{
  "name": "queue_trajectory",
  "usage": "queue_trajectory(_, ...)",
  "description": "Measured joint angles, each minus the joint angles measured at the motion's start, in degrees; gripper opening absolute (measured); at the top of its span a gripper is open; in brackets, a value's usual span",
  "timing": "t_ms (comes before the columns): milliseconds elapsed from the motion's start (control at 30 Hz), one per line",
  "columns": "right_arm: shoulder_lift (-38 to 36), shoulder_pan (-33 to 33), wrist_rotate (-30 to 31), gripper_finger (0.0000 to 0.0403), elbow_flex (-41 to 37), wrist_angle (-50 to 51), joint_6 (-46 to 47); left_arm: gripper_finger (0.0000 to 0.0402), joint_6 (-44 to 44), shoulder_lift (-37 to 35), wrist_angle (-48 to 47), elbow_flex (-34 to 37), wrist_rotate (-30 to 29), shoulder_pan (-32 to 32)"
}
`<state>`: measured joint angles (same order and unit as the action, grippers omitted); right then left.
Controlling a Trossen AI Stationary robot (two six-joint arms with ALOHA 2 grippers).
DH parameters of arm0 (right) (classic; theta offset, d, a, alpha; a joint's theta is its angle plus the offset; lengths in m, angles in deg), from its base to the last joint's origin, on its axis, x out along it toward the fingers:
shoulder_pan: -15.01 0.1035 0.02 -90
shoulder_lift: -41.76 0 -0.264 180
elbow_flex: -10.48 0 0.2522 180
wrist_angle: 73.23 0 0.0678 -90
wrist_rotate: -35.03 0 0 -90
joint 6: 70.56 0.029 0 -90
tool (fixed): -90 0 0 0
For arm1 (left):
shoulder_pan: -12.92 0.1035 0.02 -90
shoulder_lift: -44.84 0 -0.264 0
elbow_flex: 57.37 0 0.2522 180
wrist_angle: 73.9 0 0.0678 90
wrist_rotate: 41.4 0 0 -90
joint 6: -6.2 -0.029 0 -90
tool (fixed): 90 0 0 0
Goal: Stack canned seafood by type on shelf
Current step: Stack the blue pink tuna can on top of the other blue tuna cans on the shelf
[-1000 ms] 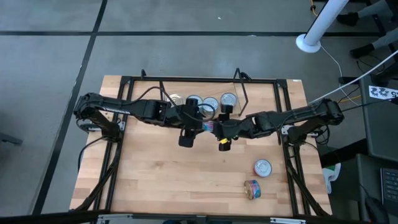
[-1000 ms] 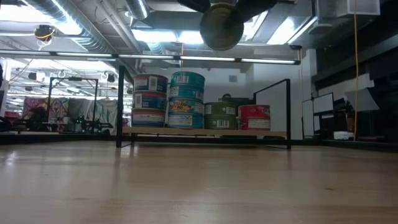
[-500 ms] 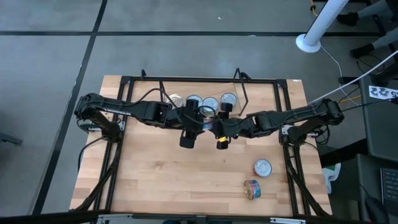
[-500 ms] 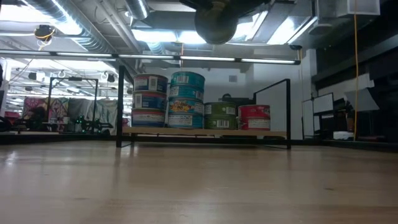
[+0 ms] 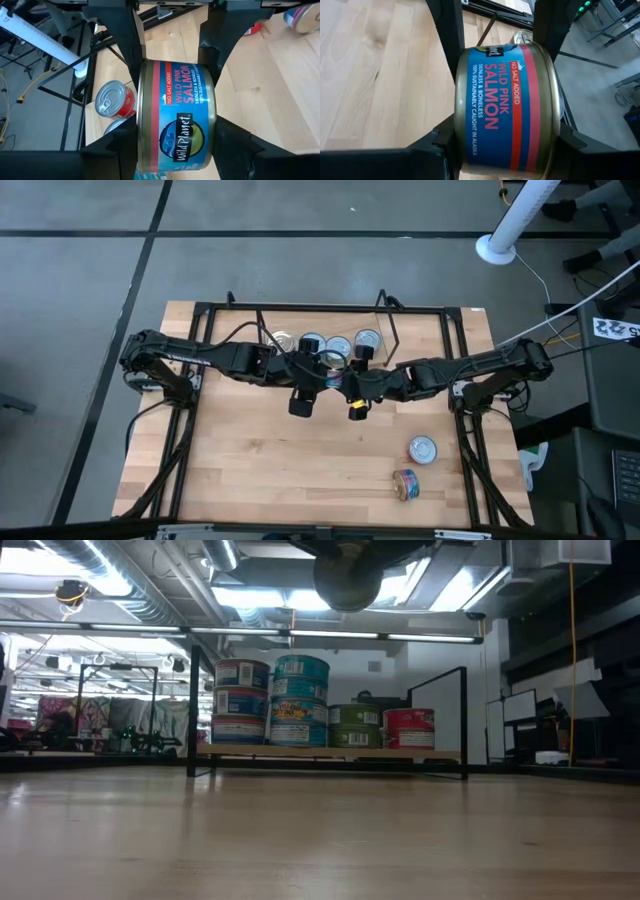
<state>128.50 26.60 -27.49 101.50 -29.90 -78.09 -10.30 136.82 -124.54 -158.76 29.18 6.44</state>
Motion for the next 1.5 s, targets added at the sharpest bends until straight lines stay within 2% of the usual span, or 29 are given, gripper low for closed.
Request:
queue_trajectory(267, 0.0, 0.0, 0.1, 0.0194, 0.0, 0.0, -0.8, 0.0192, -0.1, 0.0, 0.0, 0.0, -0.2, 0.0)
queue_trajectory(600, 0.0, 0.0, 0.2, 0.0262, 0.0, 0.0, -2.4, 0.0195, -3.5, -0.1, -2.5, 0.1, -4.9, 0.0)
queue_trajectory(800, 0.0, -0.1, 0.7, 0.0275, 0.0, 1.3, -2.6, 0.0195, -3.7, -0.7, -6.9, 0.1, -8.9, 0.0)
queue_trajectory(933, -0.9, 0.0, 1.5, 0.0275, 0.0, 5.9, -2.5, 0.0196, -3.6, -2.0, -10.7, 0.1, -14.9, 0.0)
queue_trajectory(1200, -3.7, 0.0, 0.5, 0.0275, 0.0, 17.3, 0.0, 0.0197, -2.9, -3.5, -22.7, 0.1, -32.4, 0.4)
queue_trajectory(1333, -4.0, 0.0, -2.3, 0.0276, 0.0, 22.7, 1.7, 0.0197, 2.2, -3.2, -29.0, 0.1, -33.5, 1.7)
queue_trajectory(1500, -4.0, 0.0, -5.1, 0.0276, 0.0, 27.1, 1.9, 0.0197, 4.5, -3.0, -30.4, 2.4, -33.2, 3.5)
